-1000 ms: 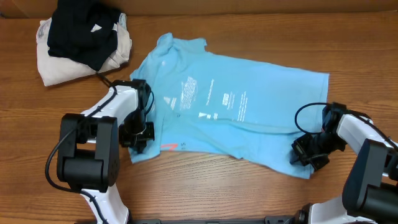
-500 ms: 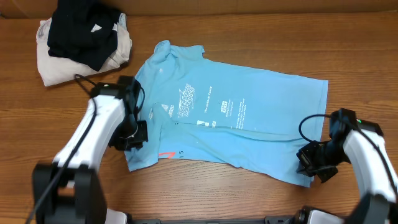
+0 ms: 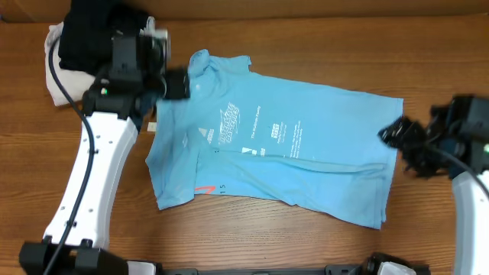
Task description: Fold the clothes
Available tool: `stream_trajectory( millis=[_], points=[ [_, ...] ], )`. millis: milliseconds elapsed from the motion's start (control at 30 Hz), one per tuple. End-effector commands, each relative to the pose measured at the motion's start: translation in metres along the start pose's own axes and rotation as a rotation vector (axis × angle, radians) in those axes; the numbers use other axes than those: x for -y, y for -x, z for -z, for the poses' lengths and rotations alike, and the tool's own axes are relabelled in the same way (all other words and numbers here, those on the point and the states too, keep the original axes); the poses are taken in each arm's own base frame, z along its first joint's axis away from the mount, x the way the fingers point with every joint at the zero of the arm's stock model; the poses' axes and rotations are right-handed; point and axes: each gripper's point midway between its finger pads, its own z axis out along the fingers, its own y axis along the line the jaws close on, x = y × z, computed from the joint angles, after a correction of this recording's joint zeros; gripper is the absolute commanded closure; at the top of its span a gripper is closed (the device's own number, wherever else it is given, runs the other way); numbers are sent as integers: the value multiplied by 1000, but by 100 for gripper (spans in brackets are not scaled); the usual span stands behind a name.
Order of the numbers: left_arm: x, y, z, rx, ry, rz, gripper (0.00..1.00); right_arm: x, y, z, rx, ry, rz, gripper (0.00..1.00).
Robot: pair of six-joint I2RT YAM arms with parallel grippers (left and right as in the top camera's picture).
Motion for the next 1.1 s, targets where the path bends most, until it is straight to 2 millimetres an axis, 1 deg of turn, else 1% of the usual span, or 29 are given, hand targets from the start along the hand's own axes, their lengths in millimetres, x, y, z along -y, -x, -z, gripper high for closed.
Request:
stream_trajectory(
  millis=[0, 67, 100, 167, 233, 267, 333, 367, 433, 533, 600, 633, 733, 833, 967, 1067],
  points=[
    [26, 46, -39, 70, -95, -150, 24, -20, 48, 12, 100, 2, 142, 14],
    [32, 66, -64, 91, -103, -197, 20, -27, 68, 9, 127, 10, 169, 14],
    [33, 74, -77, 96, -104, -219, 20, -29, 74, 5, 132, 9, 170, 14],
    [36, 86, -104, 102, -106, -254, 18, -30, 85, -5, 136, 10, 178, 14],
    [39, 92, -136, 98, -110, -279, 16, -28, 90, -17, 120, 4, 173, 14],
    [41, 91, -170, 84, -115, -296, 13, -24, 90, -30, 90, -6, 165, 14],
    [44, 84, -200, 67, -121, -322, 12, -21, 89, -38, 66, -16, 158, 14],
    [47, 75, -227, 54, -126, -341, 11, -18, 88, -43, 50, -24, 175, 14],
    [48, 66, -251, 47, -131, -344, 9, -14, 89, -44, 51, -45, 173, 14],
    [48, 52, -279, 43, -135, -348, 7, -10, 90, -44, 58, -69, 172, 14],
    [47, 41, -292, 29, -139, -344, 5, -8, 90, -44, 58, -78, 172, 14],
    [48, 29, -303, 11, -162, -342, 5, -8, 90, -44, 60, -82, 172, 14],
    [58, 15, -313, -11, -215, -349, 5, -8, 91, -44, 64, -84, 172, 14],
    [69, 9, -316, -14, -240, -369, 5, -8, 92, -44, 65, -83, 172, 14],
    [95, 3, -315, -7, -287, -426, 4, -8, 92, -44, 65, -84, 173, 14],
    [109, -4, -317, -11, -299, -459, 4, -8, 92, -44, 65, -84, 173, 14]
  ],
)
